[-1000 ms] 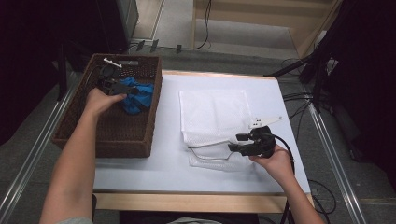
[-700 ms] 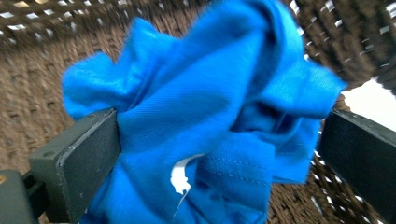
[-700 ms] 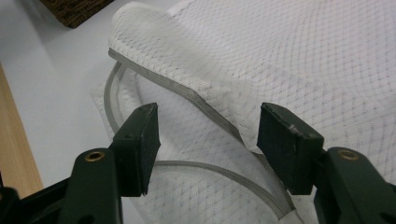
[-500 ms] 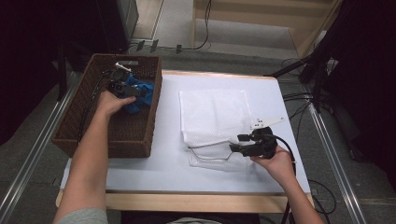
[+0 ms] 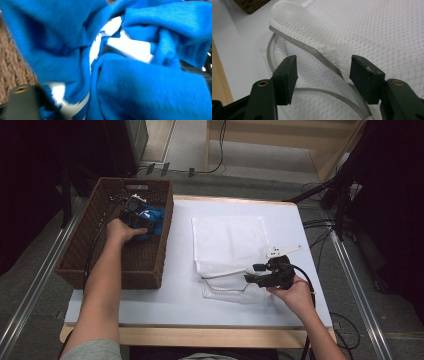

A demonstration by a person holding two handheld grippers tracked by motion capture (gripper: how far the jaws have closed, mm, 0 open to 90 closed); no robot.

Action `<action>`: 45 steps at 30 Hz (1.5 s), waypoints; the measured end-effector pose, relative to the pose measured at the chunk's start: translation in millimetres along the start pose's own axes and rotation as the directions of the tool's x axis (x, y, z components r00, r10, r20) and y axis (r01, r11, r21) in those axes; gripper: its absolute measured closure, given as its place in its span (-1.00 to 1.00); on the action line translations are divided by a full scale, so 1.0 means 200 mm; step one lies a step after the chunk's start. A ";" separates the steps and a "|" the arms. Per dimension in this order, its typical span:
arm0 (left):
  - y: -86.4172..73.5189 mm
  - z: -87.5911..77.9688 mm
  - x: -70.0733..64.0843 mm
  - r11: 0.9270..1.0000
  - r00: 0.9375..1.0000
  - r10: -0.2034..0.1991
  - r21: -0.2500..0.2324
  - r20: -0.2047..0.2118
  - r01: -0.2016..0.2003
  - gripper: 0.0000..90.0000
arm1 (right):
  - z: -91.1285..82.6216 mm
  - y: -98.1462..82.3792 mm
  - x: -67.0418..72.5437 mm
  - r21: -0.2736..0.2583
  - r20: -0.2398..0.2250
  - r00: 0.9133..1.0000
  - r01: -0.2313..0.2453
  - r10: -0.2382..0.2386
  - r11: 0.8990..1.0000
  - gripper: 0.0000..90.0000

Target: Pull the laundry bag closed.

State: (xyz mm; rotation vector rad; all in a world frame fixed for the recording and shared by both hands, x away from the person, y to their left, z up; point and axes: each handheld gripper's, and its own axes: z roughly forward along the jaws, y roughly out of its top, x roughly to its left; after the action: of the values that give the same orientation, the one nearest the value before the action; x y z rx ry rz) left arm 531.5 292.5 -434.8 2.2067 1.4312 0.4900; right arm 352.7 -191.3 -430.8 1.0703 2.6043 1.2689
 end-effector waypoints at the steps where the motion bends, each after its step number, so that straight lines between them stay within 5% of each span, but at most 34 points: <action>1: 0.00 0.00 0.00 1.000 1.000 0.003 -0.003 0.000 -0.003 -0.55 | 0.00 0.00 0.00 0.001 -0.001 1.000 -0.003 0.003 1.000 -0.11; 9: 0.01 -0.03 0.02 0.999 0.998 -0.053 0.004 0.032 0.053 0.12 | 0.00 0.00 0.00 -0.001 0.004 1.000 -0.003 0.003 1.000 -0.10; 19: 0.03 -0.11 0.08 0.991 0.984 -0.133 0.040 0.121 0.129 0.23 | -0.01 -0.01 -0.01 -0.010 0.005 1.000 -0.017 0.017 1.000 -0.09; 25: 0.05 -0.18 0.08 0.986 0.976 -0.169 0.034 0.136 0.165 0.22 | -0.02 -0.01 -0.01 -0.015 0.003 1.000 -0.019 0.019 1.000 -0.09; 30: 0.07 -0.25 0.09 0.984 0.975 -0.176 0.028 0.134 0.173 0.22 | -0.02 -0.01 -0.01 -0.013 0.001 1.000 -0.020 0.020 1.000 -0.09; 40: 0.09 -0.39 0.08 0.993 0.980 -0.122 0.014 0.158 0.121 0.21 | -0.02 -0.02 -0.01 -0.014 -0.004 1.000 -0.027 0.027 1.000 -0.09; 45: 0.09 -0.46 0.07 0.993 0.975 -0.114 0.001 0.188 0.116 0.21 | -0.02 -0.02 -0.01 -0.013 -0.004 1.000 -0.029 0.029 1.000 -0.09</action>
State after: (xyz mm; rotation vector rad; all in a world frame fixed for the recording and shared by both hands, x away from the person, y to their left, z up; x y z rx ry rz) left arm 503.5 316.4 -347.9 2.0859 1.4408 0.2412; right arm 350.8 -197.0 -431.8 1.1083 2.5888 1.2924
